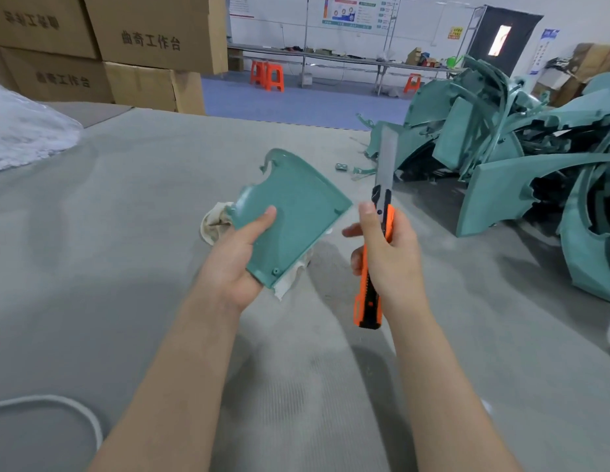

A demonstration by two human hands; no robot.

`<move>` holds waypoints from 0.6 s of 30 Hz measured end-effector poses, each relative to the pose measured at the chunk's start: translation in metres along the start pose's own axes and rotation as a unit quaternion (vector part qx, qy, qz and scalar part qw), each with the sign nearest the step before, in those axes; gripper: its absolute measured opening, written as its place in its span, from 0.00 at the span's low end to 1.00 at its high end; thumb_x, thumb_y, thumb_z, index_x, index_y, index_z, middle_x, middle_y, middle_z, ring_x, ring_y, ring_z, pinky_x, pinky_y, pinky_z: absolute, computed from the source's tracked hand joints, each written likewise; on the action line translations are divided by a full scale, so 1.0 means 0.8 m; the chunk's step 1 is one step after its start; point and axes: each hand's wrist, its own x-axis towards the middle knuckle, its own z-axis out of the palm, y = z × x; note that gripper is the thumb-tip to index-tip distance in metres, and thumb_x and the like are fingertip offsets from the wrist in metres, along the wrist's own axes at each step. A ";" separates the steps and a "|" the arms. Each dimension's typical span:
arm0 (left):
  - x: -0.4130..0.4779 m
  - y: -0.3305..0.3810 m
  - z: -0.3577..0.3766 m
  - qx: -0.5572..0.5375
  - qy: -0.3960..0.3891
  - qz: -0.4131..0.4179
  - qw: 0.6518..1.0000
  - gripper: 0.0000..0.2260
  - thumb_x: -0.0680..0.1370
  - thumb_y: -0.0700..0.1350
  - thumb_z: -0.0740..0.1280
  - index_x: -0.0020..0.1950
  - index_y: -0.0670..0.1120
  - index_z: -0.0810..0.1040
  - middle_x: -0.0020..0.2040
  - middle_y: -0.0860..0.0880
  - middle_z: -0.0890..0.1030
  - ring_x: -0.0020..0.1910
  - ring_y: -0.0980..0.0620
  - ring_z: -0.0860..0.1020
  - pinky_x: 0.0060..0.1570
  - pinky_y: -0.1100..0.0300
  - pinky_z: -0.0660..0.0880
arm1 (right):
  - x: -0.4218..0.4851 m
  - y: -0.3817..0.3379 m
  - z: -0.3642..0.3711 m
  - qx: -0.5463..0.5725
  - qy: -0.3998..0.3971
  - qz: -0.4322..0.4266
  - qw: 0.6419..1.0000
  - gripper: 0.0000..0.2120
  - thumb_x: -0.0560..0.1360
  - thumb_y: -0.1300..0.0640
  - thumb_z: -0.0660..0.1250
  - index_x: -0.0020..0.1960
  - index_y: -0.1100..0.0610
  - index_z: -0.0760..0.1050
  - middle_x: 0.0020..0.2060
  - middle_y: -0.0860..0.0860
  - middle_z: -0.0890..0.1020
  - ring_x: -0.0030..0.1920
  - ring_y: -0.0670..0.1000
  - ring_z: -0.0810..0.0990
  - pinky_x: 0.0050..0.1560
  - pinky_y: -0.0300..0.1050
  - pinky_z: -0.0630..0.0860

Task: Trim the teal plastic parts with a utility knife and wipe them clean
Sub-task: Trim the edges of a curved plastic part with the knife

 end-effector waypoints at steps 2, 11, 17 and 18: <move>0.000 0.007 -0.005 -0.008 0.014 0.021 1.000 0.11 0.77 0.41 0.67 0.59 0.43 0.79 0.53 0.44 0.84 0.47 0.48 0.84 0.38 0.55 0.82 | 0.003 0.003 -0.005 -0.040 -0.015 0.009 0.999 0.23 0.81 0.42 0.56 0.45 0.63 0.72 0.29 0.52 0.77 0.25 0.50 0.71 0.24 0.40 0.70; -0.002 0.018 -0.012 -0.025 0.029 0.030 0.999 0.14 0.79 0.42 0.65 0.64 0.42 0.76 0.55 0.44 0.83 0.46 0.48 0.84 0.41 0.53 0.82 | 0.003 0.018 -0.003 -0.140 -0.082 0.006 0.987 0.25 0.81 0.41 0.56 0.33 0.58 0.67 0.21 0.50 0.72 0.21 0.49 0.71 0.21 0.36 0.67; -0.003 0.018 -0.012 -0.013 0.027 0.031 0.999 0.14 0.78 0.42 0.66 0.64 0.42 0.76 0.56 0.43 0.83 0.46 0.48 0.84 0.42 0.53 0.82 | 0.003 0.021 -0.005 -0.150 -0.109 0.007 0.983 0.25 0.78 0.39 0.61 0.36 0.60 0.67 0.23 0.51 0.71 0.23 0.50 0.70 0.22 0.38 0.67; -0.003 0.018 -0.012 -0.012 0.027 0.031 0.999 0.14 0.78 0.42 0.66 0.64 0.42 0.76 0.56 0.43 0.83 0.46 0.48 0.84 0.42 0.53 0.82 | 0.003 0.021 -0.005 -0.147 -0.113 0.010 0.983 0.25 0.78 0.39 0.61 0.35 0.58 0.67 0.23 0.50 0.71 0.23 0.50 0.70 0.21 0.37 0.67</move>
